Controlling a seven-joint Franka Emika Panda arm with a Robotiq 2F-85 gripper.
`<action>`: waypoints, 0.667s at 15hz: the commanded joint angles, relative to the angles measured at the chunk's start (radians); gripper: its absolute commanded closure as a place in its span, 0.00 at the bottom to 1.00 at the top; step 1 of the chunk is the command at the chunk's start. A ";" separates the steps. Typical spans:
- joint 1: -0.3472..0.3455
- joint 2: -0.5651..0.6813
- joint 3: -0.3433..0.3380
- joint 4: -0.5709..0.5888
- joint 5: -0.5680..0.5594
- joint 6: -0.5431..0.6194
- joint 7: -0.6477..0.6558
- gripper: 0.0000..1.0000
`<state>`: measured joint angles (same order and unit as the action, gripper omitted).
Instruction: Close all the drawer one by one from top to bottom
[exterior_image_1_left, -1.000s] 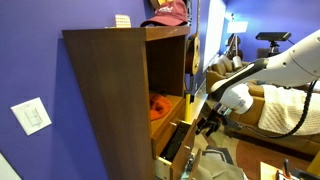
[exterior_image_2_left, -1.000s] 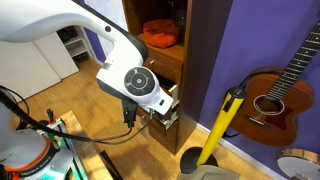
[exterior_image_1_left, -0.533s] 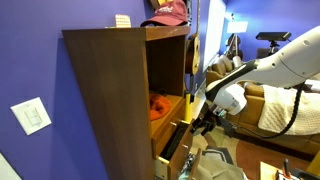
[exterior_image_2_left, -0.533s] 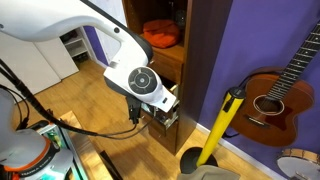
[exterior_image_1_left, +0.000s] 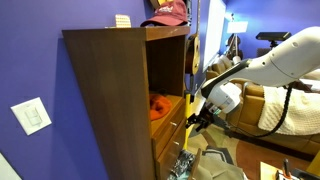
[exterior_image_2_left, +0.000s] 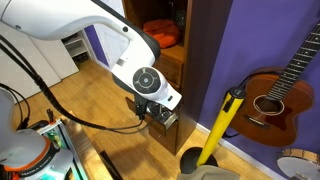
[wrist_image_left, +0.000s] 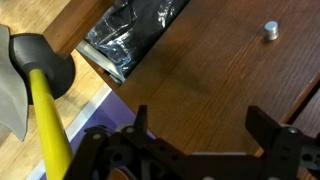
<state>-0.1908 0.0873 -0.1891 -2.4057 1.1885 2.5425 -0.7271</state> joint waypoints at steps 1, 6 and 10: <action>-0.005 0.032 0.007 0.028 0.056 0.018 -0.029 0.00; -0.016 0.001 -0.013 0.008 -0.085 -0.038 0.054 0.00; -0.044 -0.055 -0.050 -0.013 -0.371 -0.122 0.234 0.00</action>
<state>-0.2082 0.0933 -0.2110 -2.3889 0.9859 2.4979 -0.5978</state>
